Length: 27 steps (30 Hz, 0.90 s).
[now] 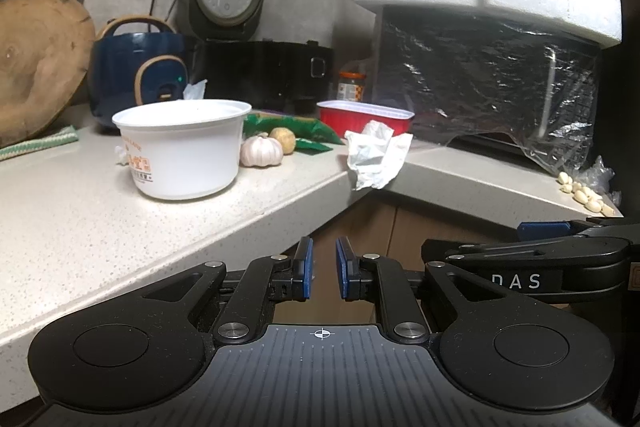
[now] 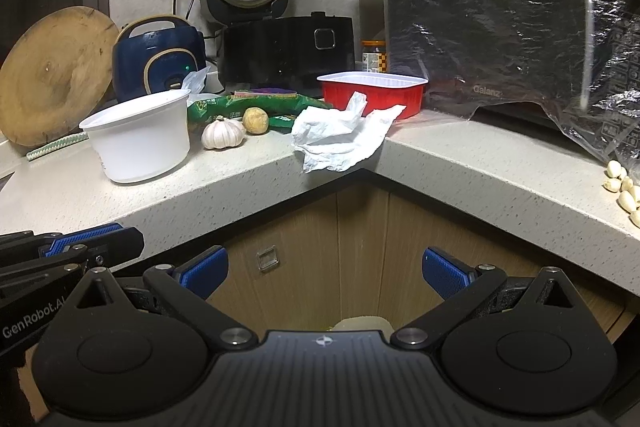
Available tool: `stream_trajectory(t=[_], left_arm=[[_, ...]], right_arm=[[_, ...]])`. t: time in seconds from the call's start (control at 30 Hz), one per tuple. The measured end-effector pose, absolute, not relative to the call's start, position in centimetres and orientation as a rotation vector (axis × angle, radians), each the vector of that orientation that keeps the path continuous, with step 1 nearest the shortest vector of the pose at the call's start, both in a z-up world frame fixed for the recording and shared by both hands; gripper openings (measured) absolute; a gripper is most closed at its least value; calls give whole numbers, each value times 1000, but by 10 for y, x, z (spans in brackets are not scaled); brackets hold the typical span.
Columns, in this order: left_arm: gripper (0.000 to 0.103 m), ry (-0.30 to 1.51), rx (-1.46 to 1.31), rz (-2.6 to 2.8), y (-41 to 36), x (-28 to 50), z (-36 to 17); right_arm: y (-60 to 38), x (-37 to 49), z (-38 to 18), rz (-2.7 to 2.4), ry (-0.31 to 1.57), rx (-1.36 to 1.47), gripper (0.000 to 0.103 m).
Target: Collect trash
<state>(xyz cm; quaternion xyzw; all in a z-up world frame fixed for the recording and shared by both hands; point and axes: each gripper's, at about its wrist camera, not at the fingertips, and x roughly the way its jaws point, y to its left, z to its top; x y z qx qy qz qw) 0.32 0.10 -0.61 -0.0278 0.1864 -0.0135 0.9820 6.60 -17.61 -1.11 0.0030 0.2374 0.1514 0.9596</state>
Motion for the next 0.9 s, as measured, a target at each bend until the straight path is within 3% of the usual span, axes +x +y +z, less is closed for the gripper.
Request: stream_trajectory(t=[0.9], left_arm=[[16, 381, -63, -30, 2, 3, -8]], right_arm=[[-174, 63, -14, 311, 480, -1, 103]])
